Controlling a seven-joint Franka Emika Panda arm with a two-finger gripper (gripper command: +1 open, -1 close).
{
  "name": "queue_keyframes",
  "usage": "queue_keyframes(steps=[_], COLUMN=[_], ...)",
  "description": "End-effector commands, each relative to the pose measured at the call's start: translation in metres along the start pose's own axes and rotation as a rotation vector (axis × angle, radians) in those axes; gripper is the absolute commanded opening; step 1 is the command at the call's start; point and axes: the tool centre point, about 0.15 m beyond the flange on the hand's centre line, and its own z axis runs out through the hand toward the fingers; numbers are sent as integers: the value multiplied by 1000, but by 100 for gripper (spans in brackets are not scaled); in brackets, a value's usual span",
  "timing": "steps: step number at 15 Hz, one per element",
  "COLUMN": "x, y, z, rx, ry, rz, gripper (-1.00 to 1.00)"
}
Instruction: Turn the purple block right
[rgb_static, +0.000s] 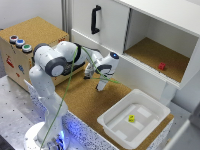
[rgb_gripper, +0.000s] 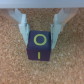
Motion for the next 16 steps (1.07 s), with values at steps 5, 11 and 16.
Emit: queue_keyframes(steps=[5,11,16], x=[-28,-23,-1], y=[31,31,35], z=[-53,-46,-39], rx=[61,92,95], ry=[281,343,325], rz=[243,296,301], gripper=[-100,-100,-100])
